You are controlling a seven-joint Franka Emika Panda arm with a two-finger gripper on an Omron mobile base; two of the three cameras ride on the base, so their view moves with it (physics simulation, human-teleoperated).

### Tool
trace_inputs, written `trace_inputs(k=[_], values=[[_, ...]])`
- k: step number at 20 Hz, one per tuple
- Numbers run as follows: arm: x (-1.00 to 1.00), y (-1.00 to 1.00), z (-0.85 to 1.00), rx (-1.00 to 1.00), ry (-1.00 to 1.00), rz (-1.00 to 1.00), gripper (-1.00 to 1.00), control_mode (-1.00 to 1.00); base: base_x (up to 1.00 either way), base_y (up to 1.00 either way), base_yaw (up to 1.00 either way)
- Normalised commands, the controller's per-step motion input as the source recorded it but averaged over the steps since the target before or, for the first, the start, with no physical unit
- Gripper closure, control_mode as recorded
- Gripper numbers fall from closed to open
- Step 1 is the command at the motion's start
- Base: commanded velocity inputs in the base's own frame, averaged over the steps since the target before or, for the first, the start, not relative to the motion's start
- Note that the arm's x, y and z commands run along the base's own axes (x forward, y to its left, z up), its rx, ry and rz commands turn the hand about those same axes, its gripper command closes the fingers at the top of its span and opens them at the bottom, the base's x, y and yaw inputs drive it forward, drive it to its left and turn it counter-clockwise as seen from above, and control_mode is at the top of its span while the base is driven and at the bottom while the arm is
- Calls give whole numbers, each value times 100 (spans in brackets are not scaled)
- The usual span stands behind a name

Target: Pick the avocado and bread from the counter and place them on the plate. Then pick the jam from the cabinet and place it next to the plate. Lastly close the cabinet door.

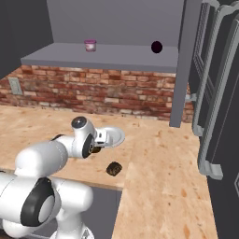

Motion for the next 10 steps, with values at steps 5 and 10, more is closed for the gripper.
trace_inputs(k=[5,10], values=[[22,0,22,1,-11,0,100,-100,0,0,0],[44,0,2,2,0,0,100,-100,0,0,0]])
